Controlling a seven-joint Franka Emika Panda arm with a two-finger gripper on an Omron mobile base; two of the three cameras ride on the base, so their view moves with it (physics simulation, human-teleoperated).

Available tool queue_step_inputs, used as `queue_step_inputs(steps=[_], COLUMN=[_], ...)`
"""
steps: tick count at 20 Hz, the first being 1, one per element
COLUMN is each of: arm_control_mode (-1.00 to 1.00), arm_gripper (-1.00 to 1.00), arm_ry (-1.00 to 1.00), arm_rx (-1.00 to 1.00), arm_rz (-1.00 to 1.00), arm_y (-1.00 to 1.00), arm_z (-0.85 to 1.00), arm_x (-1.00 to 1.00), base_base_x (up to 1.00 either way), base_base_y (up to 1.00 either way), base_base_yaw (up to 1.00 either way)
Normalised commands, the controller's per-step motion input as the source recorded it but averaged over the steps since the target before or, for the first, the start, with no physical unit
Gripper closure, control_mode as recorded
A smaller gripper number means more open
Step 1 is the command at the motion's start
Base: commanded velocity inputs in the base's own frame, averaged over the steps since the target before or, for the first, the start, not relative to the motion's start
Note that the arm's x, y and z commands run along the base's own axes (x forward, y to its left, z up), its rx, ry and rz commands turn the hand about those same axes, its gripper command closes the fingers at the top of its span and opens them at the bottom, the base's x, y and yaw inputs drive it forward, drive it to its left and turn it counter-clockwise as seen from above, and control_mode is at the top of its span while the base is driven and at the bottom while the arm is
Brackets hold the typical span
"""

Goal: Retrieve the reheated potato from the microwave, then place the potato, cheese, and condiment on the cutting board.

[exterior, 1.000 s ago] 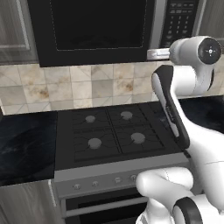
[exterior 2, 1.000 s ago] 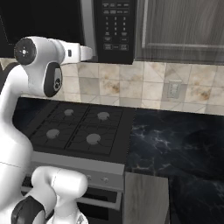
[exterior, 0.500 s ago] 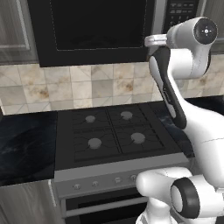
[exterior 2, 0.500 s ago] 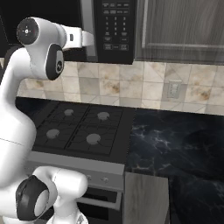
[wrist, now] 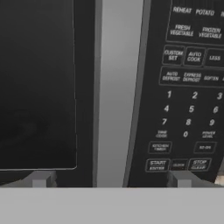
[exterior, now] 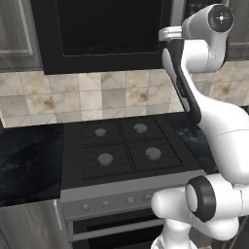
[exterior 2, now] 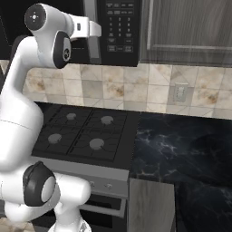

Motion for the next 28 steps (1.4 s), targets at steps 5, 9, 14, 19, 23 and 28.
queue_step_inputs(steps=[5,9,14,19,23,28], arm_control_mode=[-1.0,-1.0,-1.0,-1.0,-1.0,-1.0], arm_gripper=[-1.0,-1.0,-1.0,-1.0,-1.0,-1.0], arm_ry=[0.01,0.0,0.02,0.05,0.01,0.0], arm_rx=[0.0,0.0,0.02,0.04,0.05,0.04], arm_rz=[0.0,0.0,0.0,0.0,0.0,0.0], arm_y=[-0.16,-0.04,0.0,0.0,0.0,0.02], arm_z=[0.15,0.04,0.0,0.0,0.0,-0.01], arm_x=[0.24,0.33,0.43,0.46,0.45,0.44], base_base_x=[0.0,0.0,0.0,0.0,0.0,0.0], base_base_y=[0.0,0.0,0.0,0.0,0.0,0.0], base_base_yaw=[0.0,0.0,0.0,0.0,0.0,0.0])
